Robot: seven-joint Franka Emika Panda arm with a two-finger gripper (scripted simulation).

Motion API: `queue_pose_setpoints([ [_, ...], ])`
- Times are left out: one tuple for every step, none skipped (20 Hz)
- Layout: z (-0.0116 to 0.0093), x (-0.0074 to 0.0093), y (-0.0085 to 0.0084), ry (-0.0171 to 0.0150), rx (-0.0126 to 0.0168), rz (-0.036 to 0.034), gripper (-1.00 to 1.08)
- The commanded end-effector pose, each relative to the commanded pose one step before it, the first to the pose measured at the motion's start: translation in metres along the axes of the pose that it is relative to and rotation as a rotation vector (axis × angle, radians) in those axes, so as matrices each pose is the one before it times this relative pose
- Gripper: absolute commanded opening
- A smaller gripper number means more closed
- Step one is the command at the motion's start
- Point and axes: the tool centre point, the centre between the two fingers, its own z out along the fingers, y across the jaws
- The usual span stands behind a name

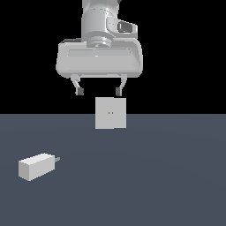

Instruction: Plug the charger into the wall socket.

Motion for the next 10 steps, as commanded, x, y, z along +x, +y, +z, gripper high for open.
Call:
queue_pose_setpoints([
  [0.00633, -0.00812, -0.00489, 0.00480, -0.00154, 0.02862, 1.00],
  [0.00286, -0.00366, -0.00215, 0.00237, -0.00074, 0.01346, 1.00],
  [0.00302, -0.00386, -0.00228, 0.00250, -0.00078, 0.01421, 1.00],
  [0.00318, -0.00405, -0.00239, 0.00263, -0.00082, 0.01496, 1.00],
  [0.00333, -0.00423, -0.00252, 0.00275, -0.00086, 0.01563, 1.00],
  [0.00348, -0.00440, -0.00264, 0.00286, -0.00090, 0.01628, 1.00],
  [0.00360, -0.00454, -0.00274, 0.00296, -0.00094, 0.01688, 1.00],
  [0.00360, -0.00451, -0.00275, 0.00295, -0.00094, 0.01680, 1.00],
  [0.00355, -0.00443, -0.00272, 0.00291, -0.00093, 0.01656, 1.00],
  [0.00351, -0.00436, -0.00270, 0.00286, -0.00093, 0.01631, 1.00],
])
